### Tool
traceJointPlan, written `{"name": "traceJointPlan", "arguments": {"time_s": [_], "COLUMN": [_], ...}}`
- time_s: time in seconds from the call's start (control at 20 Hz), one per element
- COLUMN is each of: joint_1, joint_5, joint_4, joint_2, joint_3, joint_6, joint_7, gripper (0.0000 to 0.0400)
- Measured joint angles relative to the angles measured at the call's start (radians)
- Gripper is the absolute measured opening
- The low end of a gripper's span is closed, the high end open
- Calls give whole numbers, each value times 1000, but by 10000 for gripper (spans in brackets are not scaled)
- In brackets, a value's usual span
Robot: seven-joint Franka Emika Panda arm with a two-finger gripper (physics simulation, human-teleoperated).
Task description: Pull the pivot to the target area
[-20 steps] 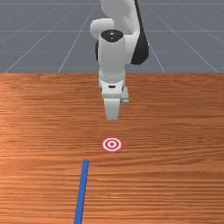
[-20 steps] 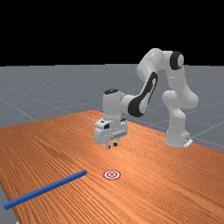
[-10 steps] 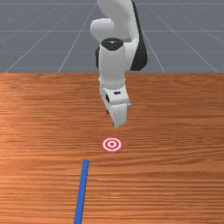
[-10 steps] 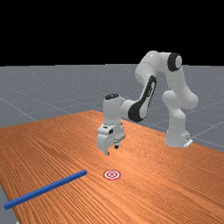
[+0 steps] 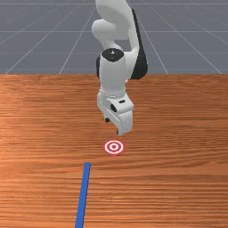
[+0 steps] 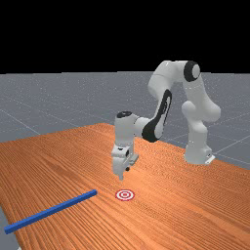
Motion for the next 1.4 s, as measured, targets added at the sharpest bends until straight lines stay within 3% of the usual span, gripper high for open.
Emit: {"name": "traceJointPlan", "arguments": {"time_s": [0.1, 0.15, 0.25, 0.3, 0.5, 0.55, 0.65, 0.7, 0.75, 0.95, 1.1, 1.4], "joint_1": [7, -35, -61, -96, -173, -166, -185, -235, -239, -328, -332, -272], "joint_5": [15, -14, -26, -46, -61, -41, -36, -70, -62, -93, -120, -156], "joint_4": [0, 1, 3, 5, 22, 26, 34, 42, 48, 84, 217, 709], "joint_2": [-1, 2, 3, 7, 18, 18, 22, 30, 32, 57, 135, 409], "joint_3": [-22, 17, 32, 60, 78, 50, 43, 86, 75, 110, 125, 143], "joint_6": [0, -1, -2, -5, -13, -13, -16, -22, -23, -42, -101, -319], "joint_7": [83, -125, -222, -382, -593, -488, -500, -738, -711, -999, -1097, -1274], "gripper": [400, 400, 400, 400, 400, 400, 400, 400, 400, 400, 400, 400]}}
